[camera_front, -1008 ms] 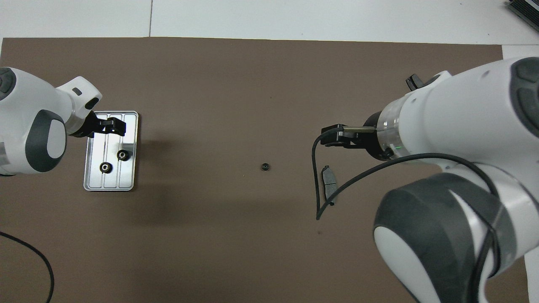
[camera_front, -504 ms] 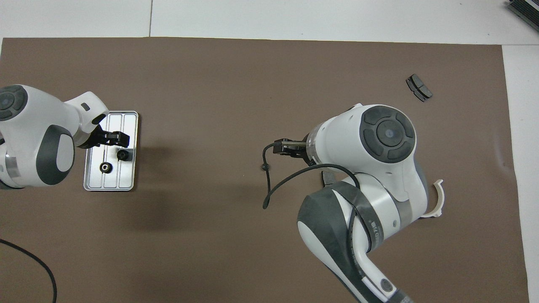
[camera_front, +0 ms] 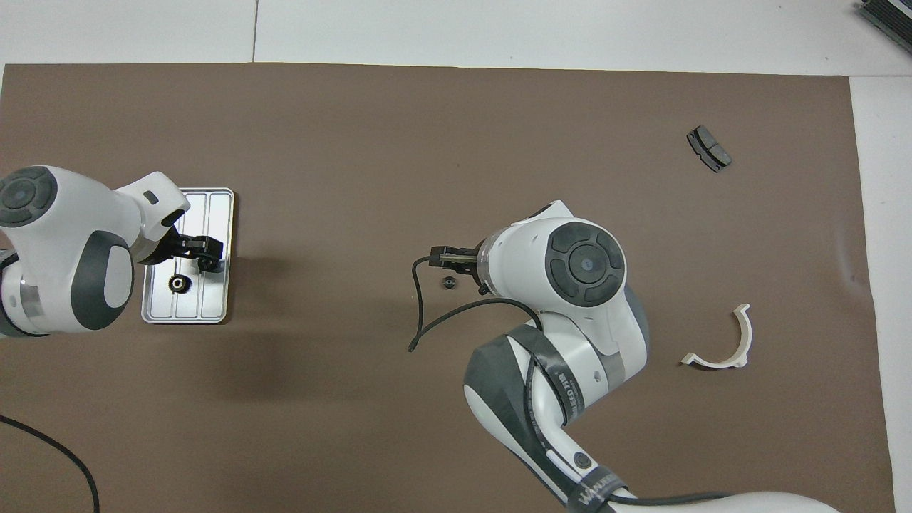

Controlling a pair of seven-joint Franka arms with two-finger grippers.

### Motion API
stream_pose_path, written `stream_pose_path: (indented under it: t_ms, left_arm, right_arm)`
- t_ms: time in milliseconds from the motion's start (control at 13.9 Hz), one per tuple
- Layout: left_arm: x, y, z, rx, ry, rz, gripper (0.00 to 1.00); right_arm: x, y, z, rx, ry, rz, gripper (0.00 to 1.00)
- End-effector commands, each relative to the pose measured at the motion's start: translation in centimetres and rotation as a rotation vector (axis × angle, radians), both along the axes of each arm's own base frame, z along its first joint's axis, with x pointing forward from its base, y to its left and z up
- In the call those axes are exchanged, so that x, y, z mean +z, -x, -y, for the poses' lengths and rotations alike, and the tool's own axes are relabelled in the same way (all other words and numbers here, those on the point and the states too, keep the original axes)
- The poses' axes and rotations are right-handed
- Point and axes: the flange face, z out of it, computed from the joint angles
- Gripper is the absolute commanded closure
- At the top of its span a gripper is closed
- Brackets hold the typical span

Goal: Place bearing gear from tray to pile

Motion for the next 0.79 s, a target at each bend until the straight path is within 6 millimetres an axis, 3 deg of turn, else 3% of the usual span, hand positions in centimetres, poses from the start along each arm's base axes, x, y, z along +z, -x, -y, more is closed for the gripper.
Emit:
stream_pose_path:
  t_ms: [0, 216, 504, 720]
  left_arm:
    - [0.3, 0.9, -0.3, -0.013, 0.0, 0.011, 0.17]
    - [0.3, 0.9, 0.1, -0.019, -0.001, 0.008, 0.25]
    - [0.0, 1.2, 0.4, -0.022, 0.0, 0.009, 0.33]
    - [-0.1, 1.2, 0.4, -0.022, 0.0, 0.011, 0.35]
  right_arm:
    - [-2.2, -0.9, -0.2, -0.032, -0.024, 0.024, 0.0]
    - [-3.5, -1.2, -0.3, -0.036, -0.024, 0.02, 0.0]
    - [-6.5, -0.6, -2.6, -0.064, -0.017, 0.032, 0.0]
    - [-8.0, 0.4, -4.4, -0.05, -0.008, 0.031, 0.0]
